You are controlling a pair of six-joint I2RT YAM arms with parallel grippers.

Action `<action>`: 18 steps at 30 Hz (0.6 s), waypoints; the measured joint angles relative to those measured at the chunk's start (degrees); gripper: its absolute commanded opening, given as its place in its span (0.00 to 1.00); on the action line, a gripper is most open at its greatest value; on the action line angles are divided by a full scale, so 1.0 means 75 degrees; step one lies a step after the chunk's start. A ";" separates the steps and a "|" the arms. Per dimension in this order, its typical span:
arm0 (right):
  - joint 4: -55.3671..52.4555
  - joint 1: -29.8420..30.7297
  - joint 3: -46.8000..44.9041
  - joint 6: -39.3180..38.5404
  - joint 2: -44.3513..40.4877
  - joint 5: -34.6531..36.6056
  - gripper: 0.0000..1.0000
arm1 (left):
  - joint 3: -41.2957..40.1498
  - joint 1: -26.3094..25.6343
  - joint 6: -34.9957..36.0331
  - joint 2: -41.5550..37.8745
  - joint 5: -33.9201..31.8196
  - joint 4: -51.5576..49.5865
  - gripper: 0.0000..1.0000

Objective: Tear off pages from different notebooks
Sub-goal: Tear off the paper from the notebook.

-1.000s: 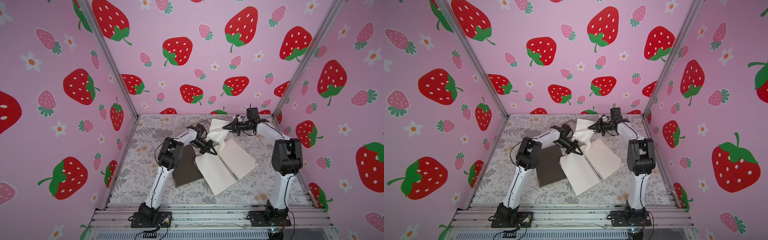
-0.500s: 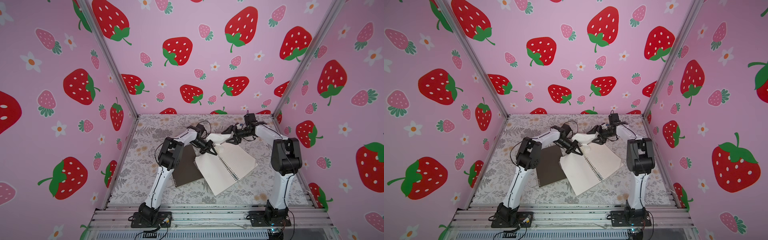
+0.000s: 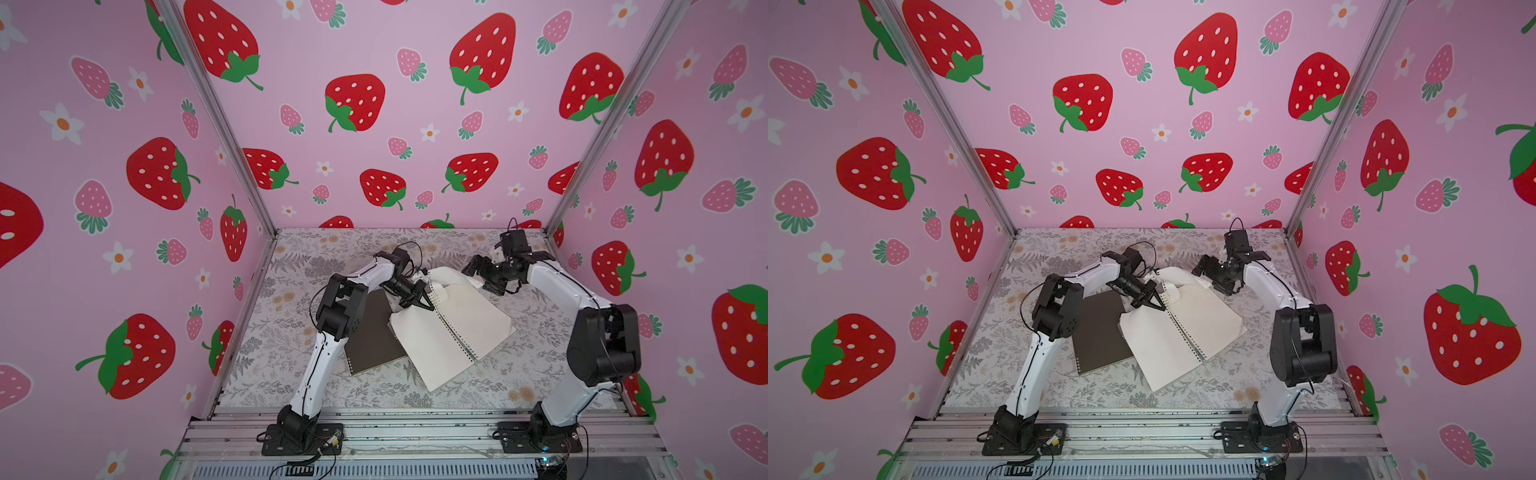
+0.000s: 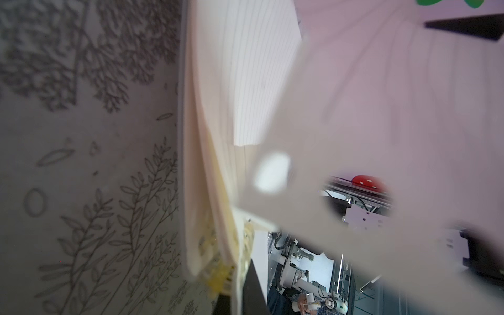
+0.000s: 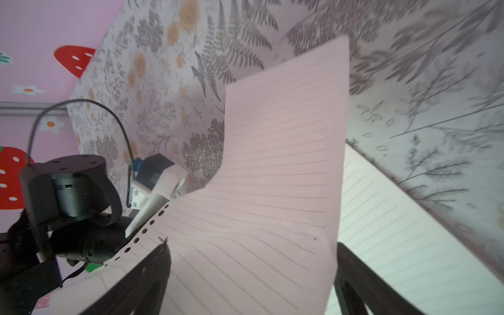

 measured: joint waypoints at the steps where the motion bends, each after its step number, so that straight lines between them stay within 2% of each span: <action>1: 0.0044 -0.0006 0.0085 -0.0070 -0.0134 0.0195 0.93 | 0.0000 0.0000 0.0000 0.0000 0.0000 0.0000 0.00; 4: 0.0318 -0.0017 0.0125 -0.0201 -0.0373 0.0463 0.93 | 0.0000 0.0000 0.0000 0.0000 0.0003 0.0000 0.00; 7: 0.0283 -0.0032 0.0230 -0.0210 -0.0318 0.0341 0.93 | 0.0000 0.0000 0.0000 0.0003 0.0003 0.0000 0.00; 13: 0.0283 -0.0029 0.1067 0.0020 0.0903 -0.0752 0.92 | 0.0000 0.0000 0.0003 0.0006 0.0000 -0.0003 0.00; 18: -0.0035 0.0012 0.1469 0.0073 0.1708 -0.1122 0.91 | 0.0000 0.0000 0.0073 0.0006 -0.0003 -0.0061 0.00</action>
